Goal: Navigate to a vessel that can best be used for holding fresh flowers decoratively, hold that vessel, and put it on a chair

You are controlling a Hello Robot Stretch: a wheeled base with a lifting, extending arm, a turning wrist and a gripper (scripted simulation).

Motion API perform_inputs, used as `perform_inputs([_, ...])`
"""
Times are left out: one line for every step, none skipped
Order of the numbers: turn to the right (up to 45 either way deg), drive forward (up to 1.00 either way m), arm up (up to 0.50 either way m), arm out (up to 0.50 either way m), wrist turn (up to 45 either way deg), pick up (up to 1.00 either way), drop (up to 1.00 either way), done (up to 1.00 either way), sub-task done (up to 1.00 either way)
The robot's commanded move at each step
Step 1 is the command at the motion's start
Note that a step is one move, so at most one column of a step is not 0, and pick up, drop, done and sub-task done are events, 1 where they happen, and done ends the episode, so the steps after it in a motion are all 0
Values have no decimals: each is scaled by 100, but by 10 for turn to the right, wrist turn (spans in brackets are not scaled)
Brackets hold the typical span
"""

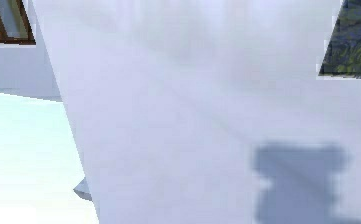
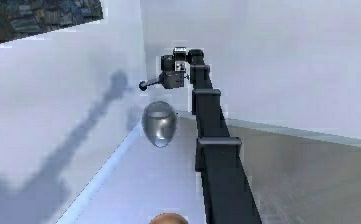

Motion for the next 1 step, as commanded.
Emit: perform_inputs([0,0,-30,0,0,0,0,0,0])
